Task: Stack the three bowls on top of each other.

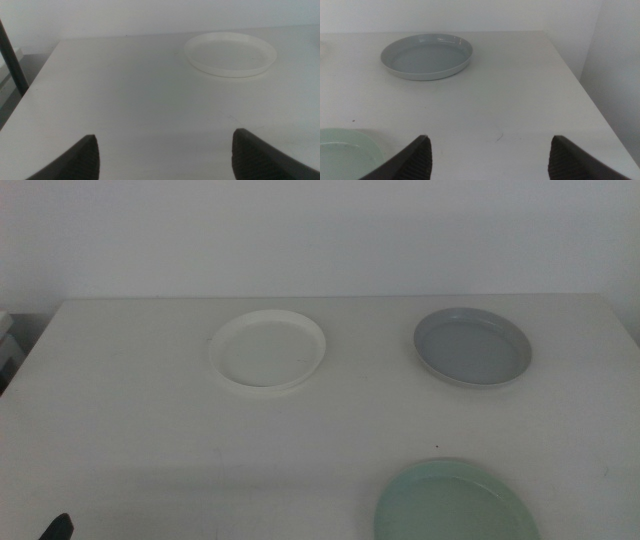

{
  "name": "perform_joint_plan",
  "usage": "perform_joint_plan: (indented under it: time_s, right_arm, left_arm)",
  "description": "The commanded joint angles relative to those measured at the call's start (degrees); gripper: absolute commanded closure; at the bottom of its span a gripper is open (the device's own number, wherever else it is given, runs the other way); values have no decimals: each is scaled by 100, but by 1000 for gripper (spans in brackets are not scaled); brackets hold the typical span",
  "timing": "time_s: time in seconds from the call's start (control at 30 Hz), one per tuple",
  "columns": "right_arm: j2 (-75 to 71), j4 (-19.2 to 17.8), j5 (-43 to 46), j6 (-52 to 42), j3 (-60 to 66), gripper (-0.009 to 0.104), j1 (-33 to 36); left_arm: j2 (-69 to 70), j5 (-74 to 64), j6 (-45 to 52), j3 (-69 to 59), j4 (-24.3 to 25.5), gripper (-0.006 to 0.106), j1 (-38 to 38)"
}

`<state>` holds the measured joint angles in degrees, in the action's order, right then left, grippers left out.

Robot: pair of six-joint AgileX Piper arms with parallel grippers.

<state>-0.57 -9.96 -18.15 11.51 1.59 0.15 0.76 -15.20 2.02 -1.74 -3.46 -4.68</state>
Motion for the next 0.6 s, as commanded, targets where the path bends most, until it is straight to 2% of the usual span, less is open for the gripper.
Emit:
perform_joint_plan:
  time_s: [0.0,0.1,0.37,0.57]
  right_arm:
    - [-145,21,378,-75,-121,36,22]
    - [-23,220,152,-75,-464,36,22]
    - [992,221,-547,-75,-1844,36,22]
    - [1992,440,-1131,-75,-2918,36,22]
  left_arm:
    - [77,406,-67,28,-24,11,7]
    - [77,406,-67,28,-24,11,7]
    - [77,406,-67,28,-24,11,7]
    - [77,406,-67,28,-24,11,7]
